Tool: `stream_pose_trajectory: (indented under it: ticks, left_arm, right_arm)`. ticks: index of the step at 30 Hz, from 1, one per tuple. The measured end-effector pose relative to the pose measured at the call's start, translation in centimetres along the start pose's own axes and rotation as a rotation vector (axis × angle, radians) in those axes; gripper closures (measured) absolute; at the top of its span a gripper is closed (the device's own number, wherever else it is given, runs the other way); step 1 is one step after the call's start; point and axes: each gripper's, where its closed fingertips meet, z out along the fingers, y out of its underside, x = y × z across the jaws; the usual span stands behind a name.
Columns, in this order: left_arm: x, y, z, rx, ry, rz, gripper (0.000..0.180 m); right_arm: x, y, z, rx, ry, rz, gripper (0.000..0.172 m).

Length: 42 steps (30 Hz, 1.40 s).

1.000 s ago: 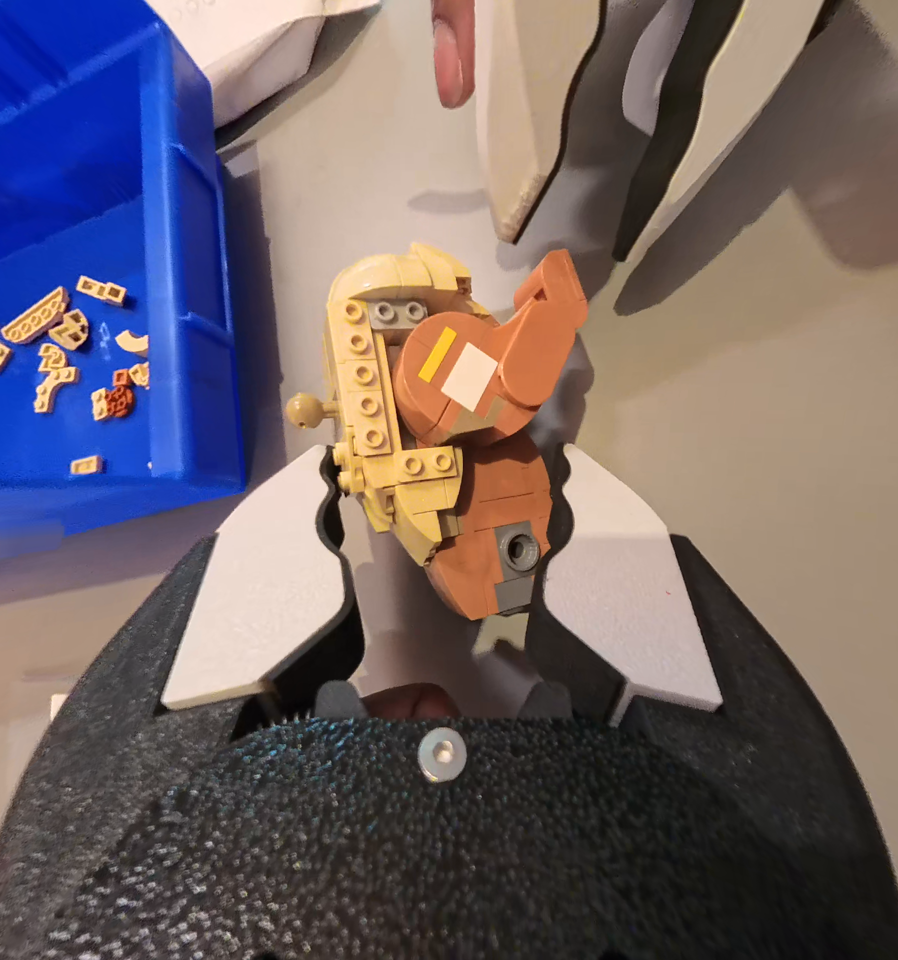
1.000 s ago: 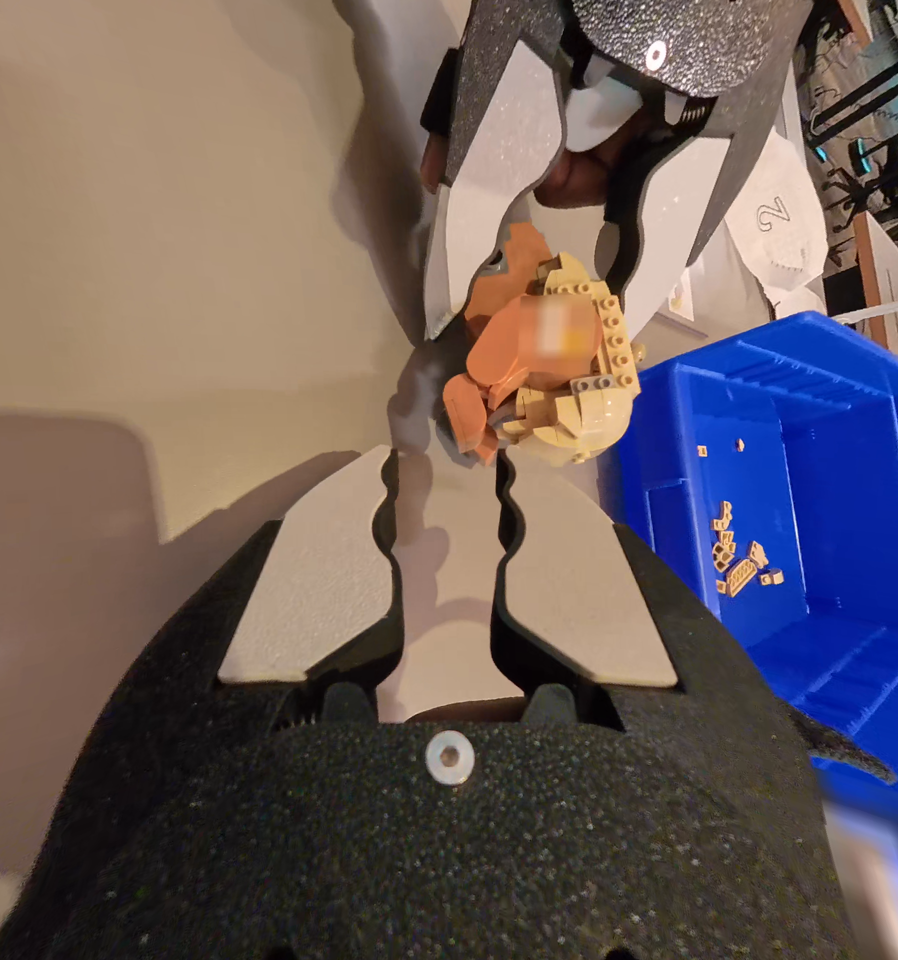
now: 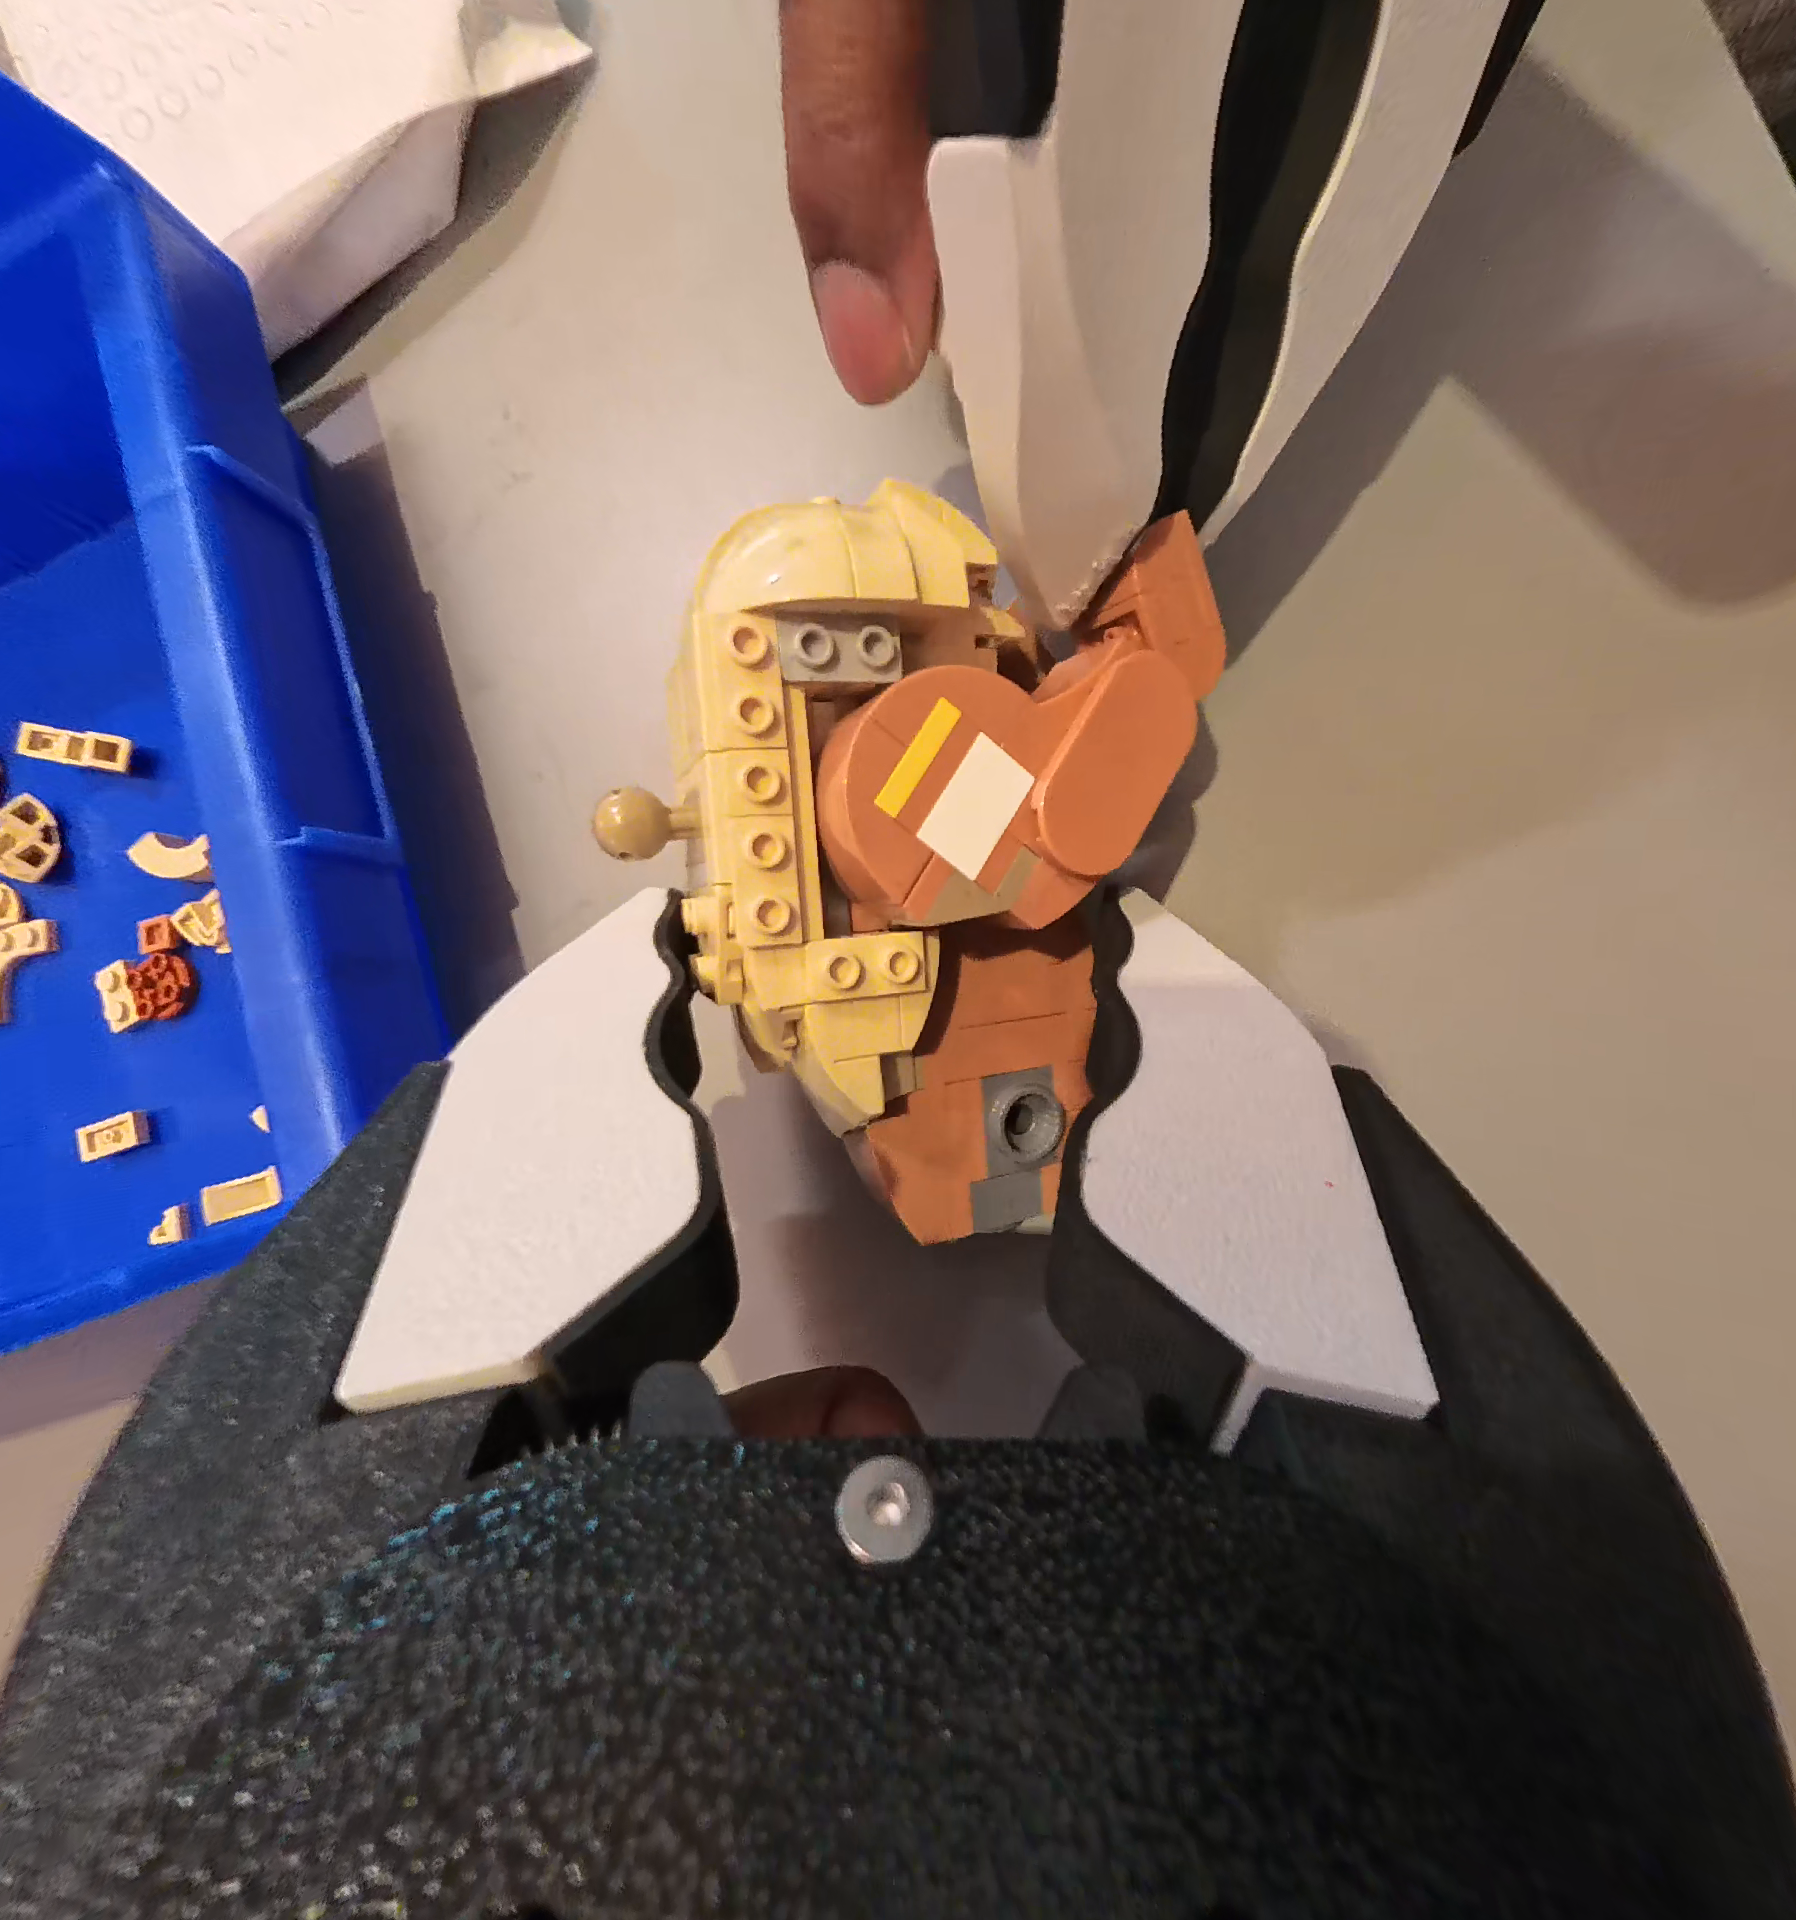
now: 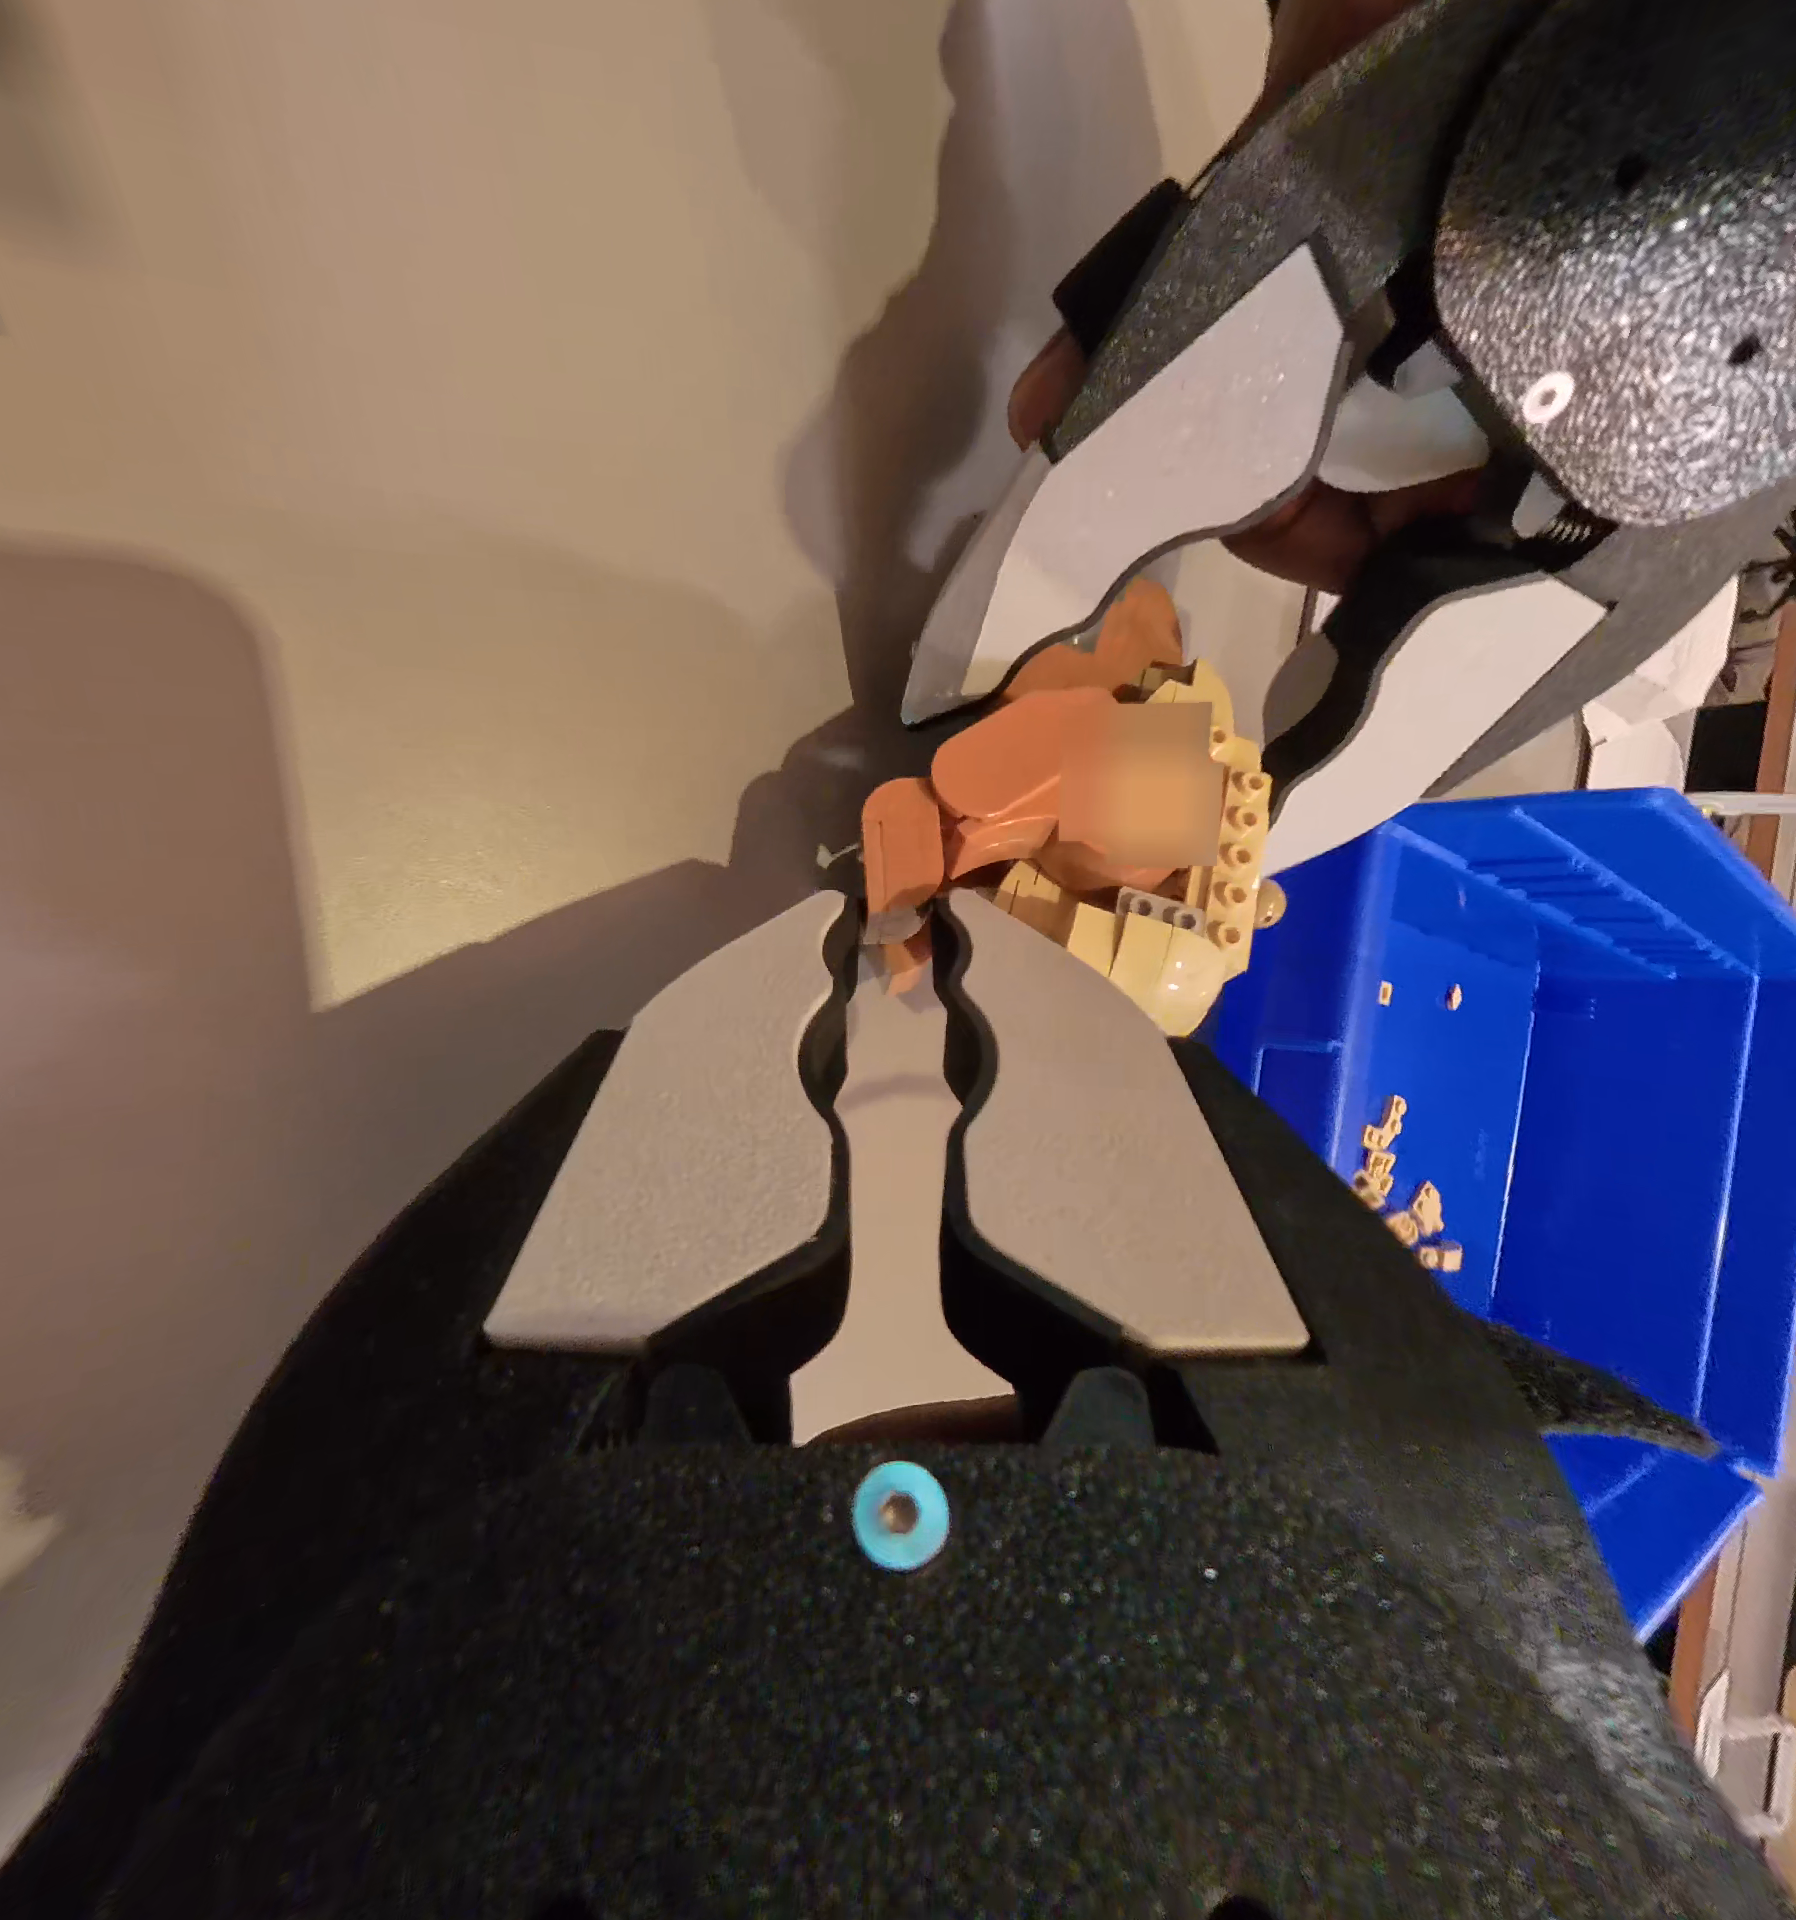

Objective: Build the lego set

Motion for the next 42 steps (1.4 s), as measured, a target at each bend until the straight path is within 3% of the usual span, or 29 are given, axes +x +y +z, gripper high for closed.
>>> stream_pose_trajectory:
  ticks: [4,14,20,24,28,31,36,42]
  left_arm:
    - [-0.4,-0.2,0.4,0.021,-0.022,-0.078,0.107]
    - [-1.1,-1.0,0.9,0.117,-0.119,-0.161,0.107]
    - [-1.7,-2.1,-2.7,0.328,-0.268,-0.155,0.102]
    - [-1.6,-1.4,-5.9,0.462,-0.373,-0.130,0.097]
    - [-1.0,0.2,-8.8,0.581,-0.479,-0.082,0.099]
    - [-0.7,2.1,-10.3,0.589,-0.524,-0.077,0.108]
    - [-1.5,5.5,-13.2,0.583,-0.620,-0.102,0.113]
    - [-3.0,9.4,-16.7,0.596,-0.717,-0.187,0.118]
  right_arm:
    - [-0.7,0.7,-0.8,-0.007,0.017,0.082,0.137]
    - [-0.5,-0.6,-4.2,0.176,0.131,0.449,0.114]
    - [1.8,-3.8,-5.5,0.434,0.277,0.647,0.103]
    - [3.4,-7.0,-5.8,0.584,0.333,0.691,0.099]
    - [5.6,-10.6,-4.1,0.675,0.313,0.733,0.087]
    - [7.7,-13.4,-2.0,0.723,0.293,0.747,0.083]
    - [11.6,-17.0,2.2,0.754,0.305,0.726,0.089]
    - [14.7,-18.1,6.3,0.751,0.291,0.721,0.097]
